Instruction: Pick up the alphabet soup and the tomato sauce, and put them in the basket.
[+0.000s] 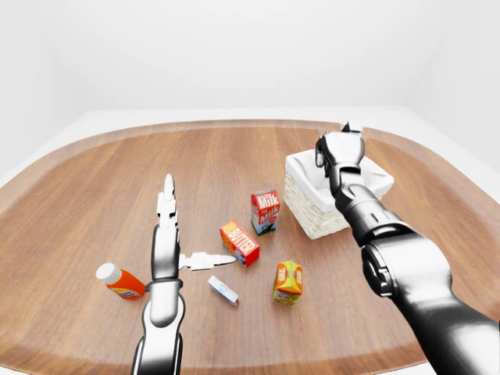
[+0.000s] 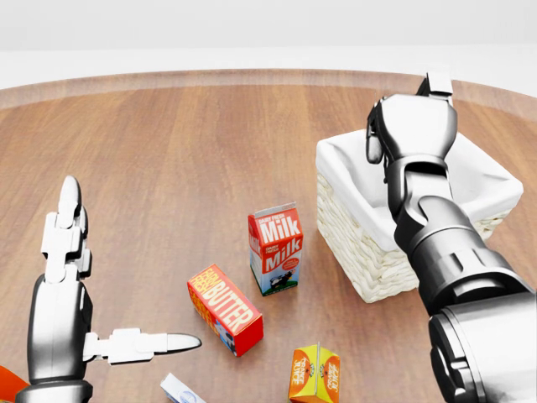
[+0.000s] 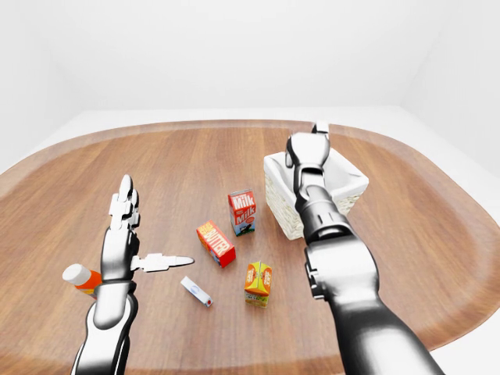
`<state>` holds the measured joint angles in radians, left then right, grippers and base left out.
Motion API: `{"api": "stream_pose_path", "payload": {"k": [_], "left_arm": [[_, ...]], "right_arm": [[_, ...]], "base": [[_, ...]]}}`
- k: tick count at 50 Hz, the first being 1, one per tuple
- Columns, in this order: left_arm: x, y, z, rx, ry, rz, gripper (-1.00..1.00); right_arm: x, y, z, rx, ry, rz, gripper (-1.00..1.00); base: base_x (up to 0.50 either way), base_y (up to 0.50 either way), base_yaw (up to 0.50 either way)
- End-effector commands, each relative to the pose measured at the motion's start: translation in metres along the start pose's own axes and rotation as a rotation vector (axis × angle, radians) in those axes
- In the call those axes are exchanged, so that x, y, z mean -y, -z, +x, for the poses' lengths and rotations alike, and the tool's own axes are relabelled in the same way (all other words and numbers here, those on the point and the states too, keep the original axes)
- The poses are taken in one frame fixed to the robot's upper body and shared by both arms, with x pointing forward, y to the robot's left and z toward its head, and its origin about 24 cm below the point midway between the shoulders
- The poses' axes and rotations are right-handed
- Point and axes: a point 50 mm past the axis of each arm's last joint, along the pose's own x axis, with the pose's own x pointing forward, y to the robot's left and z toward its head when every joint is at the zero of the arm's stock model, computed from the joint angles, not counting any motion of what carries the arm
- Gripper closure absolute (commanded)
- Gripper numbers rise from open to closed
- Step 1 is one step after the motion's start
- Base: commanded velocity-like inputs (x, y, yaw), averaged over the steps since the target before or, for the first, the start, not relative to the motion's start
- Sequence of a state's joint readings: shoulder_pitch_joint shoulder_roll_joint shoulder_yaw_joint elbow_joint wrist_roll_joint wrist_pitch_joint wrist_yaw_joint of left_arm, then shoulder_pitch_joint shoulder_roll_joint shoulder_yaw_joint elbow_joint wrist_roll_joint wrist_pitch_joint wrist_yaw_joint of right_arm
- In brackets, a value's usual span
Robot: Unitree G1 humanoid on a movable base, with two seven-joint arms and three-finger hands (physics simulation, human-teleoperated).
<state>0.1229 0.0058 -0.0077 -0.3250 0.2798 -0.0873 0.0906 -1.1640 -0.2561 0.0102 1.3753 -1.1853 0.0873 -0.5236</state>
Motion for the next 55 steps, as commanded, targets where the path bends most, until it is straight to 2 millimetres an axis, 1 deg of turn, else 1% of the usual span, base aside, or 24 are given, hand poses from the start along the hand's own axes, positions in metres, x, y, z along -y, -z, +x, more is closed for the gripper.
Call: {"api": "stream_pose_path", "payload": {"k": [1, 23, 45, 46, 47, 48, 49, 50, 51, 55], "left_arm": [[0.0, 0.0, 0.0, 0.0, -0.001, -0.002, -1.0], [0.0, 0.0, 0.0, 0.0, 0.0, -0.002, -1.0], [0.0, 0.0, 0.0, 0.0, -0.001, -0.002, -1.0], [0.0, 0.0, 0.0, 0.0, -0.001, -0.002, -1.0], [0.0, 0.0, 0.0, 0.0, -0.001, -0.003, -1.0], [0.0, 0.0, 0.0, 0.0, -0.001, -0.002, -1.0], [0.0, 0.0, 0.0, 0.0, 0.0, -0.002, -1.0], [0.0, 0.0, 0.0, 0.0, -0.001, -0.002, -1.0], [0.0, 0.0, 0.0, 0.0, -0.001, -0.002, -1.0], [0.0, 0.0, 0.0, 0.0, -0.001, -0.002, -1.0]], "right_arm": [[-0.004, 0.001, -0.002, -0.001, -0.008, 0.001, 1.0], [-0.017, 0.004, -0.01, -0.005, -0.045, -0.009, 1.0], [-0.016, 0.004, -0.01, -0.005, -0.044, -0.01, 1.0], [-0.017, 0.004, -0.01, -0.005, -0.045, -0.01, 0.52], [-0.017, 0.004, -0.01, -0.005, -0.045, -0.011, 0.15], [-0.017, 0.004, -0.01, -0.005, -0.045, -0.01, 0.02], [-0.016, 0.004, -0.01, -0.005, -0.045, -0.01, -0.06], [-0.017, 0.004, -0.01, -0.003, -0.045, -0.011, -0.71], [-0.017, 0.004, -0.01, -0.003, -0.045, -0.012, -1.0], [-0.017, 0.003, -0.011, -0.002, -0.047, -0.011, -1.0]], "base": [[0.0, 0.0, 0.0], [0.0, 0.0, 0.0], [0.0, 0.0, 0.0], [0.0, 0.0, 0.0], [0.0, 0.0, 0.0], [0.0, 0.0, 0.0], [0.0, 0.0, 0.0], [0.0, 0.0, 0.0], [0.0, 0.0, 0.0], [0.0, 0.0, 0.0]]}}
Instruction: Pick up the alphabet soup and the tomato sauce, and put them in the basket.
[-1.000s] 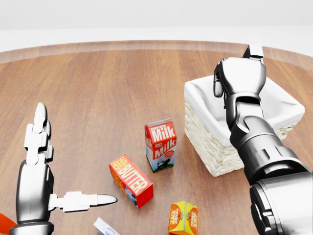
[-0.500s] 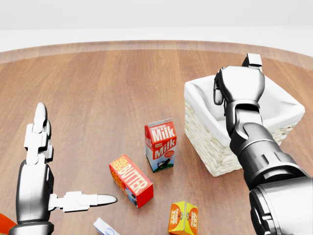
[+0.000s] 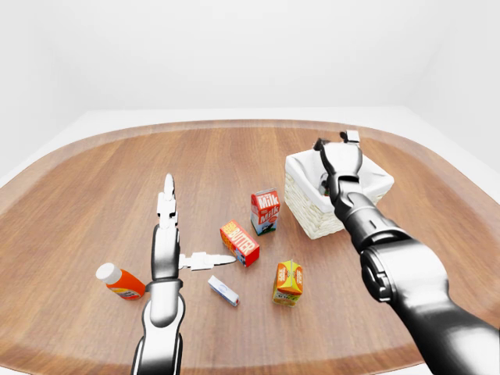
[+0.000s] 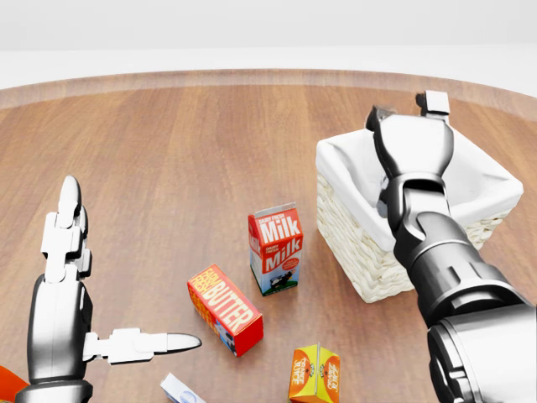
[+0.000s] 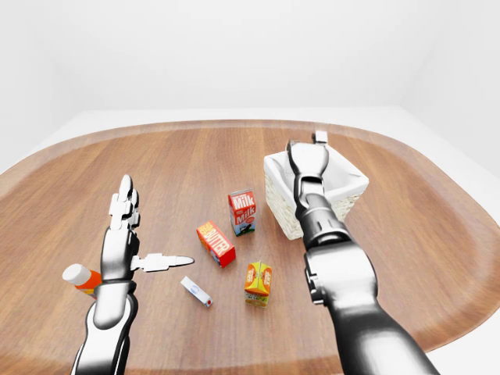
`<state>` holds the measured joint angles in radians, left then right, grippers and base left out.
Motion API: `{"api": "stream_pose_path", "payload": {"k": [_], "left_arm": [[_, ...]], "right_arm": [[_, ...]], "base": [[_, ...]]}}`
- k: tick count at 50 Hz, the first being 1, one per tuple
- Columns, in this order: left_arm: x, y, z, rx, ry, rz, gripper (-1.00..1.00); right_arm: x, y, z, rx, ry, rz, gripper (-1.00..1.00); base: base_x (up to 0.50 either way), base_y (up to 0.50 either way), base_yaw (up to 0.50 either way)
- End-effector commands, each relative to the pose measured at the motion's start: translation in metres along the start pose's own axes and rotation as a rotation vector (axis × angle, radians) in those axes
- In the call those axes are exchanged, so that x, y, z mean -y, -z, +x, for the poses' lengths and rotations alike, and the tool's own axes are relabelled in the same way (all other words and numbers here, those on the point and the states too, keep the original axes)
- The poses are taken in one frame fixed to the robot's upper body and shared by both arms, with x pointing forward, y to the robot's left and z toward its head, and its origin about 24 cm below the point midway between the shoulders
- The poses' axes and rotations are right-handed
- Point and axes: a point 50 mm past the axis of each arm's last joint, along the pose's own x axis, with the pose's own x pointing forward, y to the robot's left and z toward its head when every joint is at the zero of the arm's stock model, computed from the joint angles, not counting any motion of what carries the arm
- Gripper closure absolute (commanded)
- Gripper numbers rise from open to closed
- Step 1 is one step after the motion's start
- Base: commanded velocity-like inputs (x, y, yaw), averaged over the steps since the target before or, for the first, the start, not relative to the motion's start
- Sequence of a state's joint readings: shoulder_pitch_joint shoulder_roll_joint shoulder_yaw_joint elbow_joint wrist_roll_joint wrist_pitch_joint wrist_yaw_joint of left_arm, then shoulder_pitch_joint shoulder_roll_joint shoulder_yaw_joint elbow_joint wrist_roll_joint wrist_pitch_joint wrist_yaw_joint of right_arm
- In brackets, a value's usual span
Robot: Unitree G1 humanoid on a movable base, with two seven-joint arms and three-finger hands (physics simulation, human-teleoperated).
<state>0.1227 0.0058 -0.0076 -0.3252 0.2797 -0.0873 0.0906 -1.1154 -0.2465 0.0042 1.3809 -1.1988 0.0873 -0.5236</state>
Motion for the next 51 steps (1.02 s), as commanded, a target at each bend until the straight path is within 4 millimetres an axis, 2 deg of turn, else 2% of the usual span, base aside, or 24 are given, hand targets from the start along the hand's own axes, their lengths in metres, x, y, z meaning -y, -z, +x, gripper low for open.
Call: {"api": "stream_pose_path", "payload": {"k": [1, 17, 38, 51], "left_arm": [[0.0, 0.0, 0.0, 0.0, 0.0, -0.002, -1.0], [0.0, 0.0, 0.0, 0.0, -0.001, -0.002, -1.0], [0.0, 0.0, 0.0, 0.0, -0.001, -0.002, -1.0], [0.0, 0.0, 0.0, 0.0, -0.001, -0.002, -1.0]], "right_arm": [[0.001, -0.001, 0.0, 0.004, 0.005, 0.002, -1.0], [0.003, -0.001, 0.001, 0.005, 0.01, 0.001, -1.0], [0.04, -0.001, 0.02, 0.0, 0.114, 0.012, -1.0], [0.057, -0.001, 0.027, 0.0, 0.151, 0.016, -1.0]], "base": [[0.0, 0.0, 0.0], [0.0, 0.0, 0.0], [0.0, 0.0, 0.0], [0.0, 0.0, 0.0]]}}
